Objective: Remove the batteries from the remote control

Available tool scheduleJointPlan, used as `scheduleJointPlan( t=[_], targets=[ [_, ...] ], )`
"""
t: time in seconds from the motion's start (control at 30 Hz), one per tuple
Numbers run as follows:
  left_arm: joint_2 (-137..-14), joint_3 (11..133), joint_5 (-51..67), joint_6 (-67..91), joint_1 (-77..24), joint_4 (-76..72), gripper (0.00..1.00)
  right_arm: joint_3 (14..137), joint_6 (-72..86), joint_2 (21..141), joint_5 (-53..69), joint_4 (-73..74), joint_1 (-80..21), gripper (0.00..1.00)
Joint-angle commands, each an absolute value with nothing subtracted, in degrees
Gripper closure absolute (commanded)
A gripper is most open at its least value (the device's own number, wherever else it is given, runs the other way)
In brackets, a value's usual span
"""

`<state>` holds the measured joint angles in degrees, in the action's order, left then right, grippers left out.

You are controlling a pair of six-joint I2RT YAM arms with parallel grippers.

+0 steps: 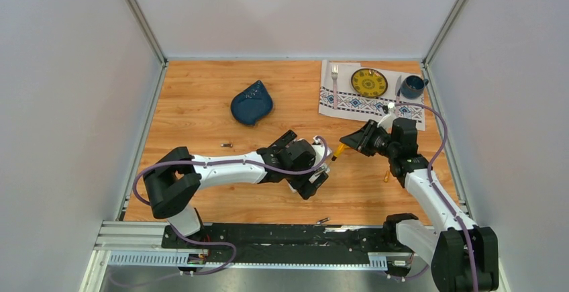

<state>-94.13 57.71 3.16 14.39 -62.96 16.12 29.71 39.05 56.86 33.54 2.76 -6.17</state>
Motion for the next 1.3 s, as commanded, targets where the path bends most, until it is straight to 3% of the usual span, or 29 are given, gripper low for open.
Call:
scheduleJointPlan(
  t=[0.0, 0.23, 0.93, 0.97, 1.0, 1.17, 1.27],
  targets=[
    [-93.5, 57.3, 0.2, 12.6, -62.7, 17.8, 0.04, 30.6, 38.3, 57.3, 34.5, 1.0, -5.8, 1.00],
    [-91.9, 52.8, 0.4, 12.0, -62.7, 15.0, 0.08, 31.1, 38.1, 59.5, 34.7, -1.0, -5.7, 1.00],
    [-93.8, 47.0, -1.7, 10.3, -62.3, 9.8, 0.42, 33.2, 34.1, 63.3, 34.2, -1.8, -7.2, 1.00],
    [-93.5, 46.8, -1.0, 10.4, -62.1, 9.6, 0.45, 33.4, 33.7, 63.5, 33.9, -1.7, -7.6, 1.00],
    [-93.3, 46.4, -0.6, 10.3, -62.0, 9.0, 0.55, 33.7, 33.3, 63.8, 33.6, -1.2, -8.0, 1.00],
    [-93.1, 45.3, 1.1, 10.3, -62.0, 8.2, 0.85, 35.2, 30.9, 64.7, 31.8, -0.3, -10.5, 1.00],
    [-93.0, 45.3, 2.1, 10.3, -62.0, 8.2, 0.96, 36.0, 29.2, 64.7, 29.9, -0.2, -11.5, 1.00]
  ],
)
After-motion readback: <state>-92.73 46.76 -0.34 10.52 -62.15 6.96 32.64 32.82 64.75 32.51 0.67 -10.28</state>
